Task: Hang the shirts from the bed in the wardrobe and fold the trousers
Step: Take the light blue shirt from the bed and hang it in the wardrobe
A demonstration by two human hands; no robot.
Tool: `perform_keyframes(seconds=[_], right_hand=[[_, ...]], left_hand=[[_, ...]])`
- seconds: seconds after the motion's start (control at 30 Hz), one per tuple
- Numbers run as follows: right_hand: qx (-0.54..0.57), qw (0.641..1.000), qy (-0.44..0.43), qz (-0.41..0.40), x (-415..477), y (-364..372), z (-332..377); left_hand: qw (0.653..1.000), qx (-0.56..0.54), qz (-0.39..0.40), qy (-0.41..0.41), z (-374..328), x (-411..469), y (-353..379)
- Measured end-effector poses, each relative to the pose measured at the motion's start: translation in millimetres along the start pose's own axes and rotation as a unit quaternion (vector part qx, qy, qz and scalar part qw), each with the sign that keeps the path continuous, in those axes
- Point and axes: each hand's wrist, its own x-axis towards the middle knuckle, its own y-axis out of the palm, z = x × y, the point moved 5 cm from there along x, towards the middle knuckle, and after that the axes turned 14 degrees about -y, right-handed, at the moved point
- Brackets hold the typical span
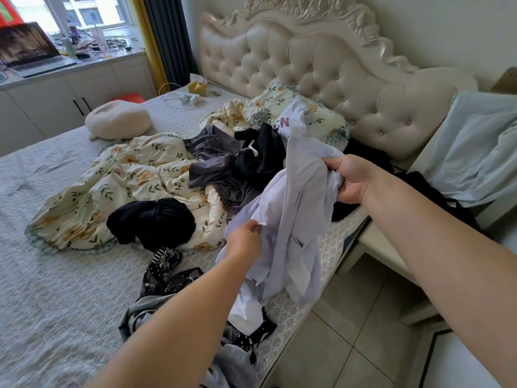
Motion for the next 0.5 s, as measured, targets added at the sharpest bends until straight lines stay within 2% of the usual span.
perform_keyframes(seconds=[0.13, 0.23, 0.33, 0.4, 0.43, 0.5], right_hand=[[-0.160, 0.985, -0.017, -0.062, 5, -27, 5], [-0.304, 0.947, -0.027, -0.098, 12, -41, 1], [-0.468, 0.873, -0.077, -0.110, 12, -44, -1], [-0.537, 0.832, -0.125, -0.070, 11, -39, 0], [-0.573, 0.806, -0.142, -0.039, 11, -35, 0], [-0.661, 0.733, -0.162, -0.009, 13, -30, 1]], left_hand=[[0.995, -0.063, -0.077, -0.019, -10, 8, -35], [0.997, -0.058, -0.054, 0.016, -38, 13, -54], [0.994, -0.086, 0.003, 0.061, -70, 11, -67], [0.992, -0.098, 0.013, 0.078, -84, 8, -76], [0.993, -0.077, 0.014, 0.088, -89, 6, -80], [0.995, -0.006, 0.018, 0.102, -97, 1, -86]])
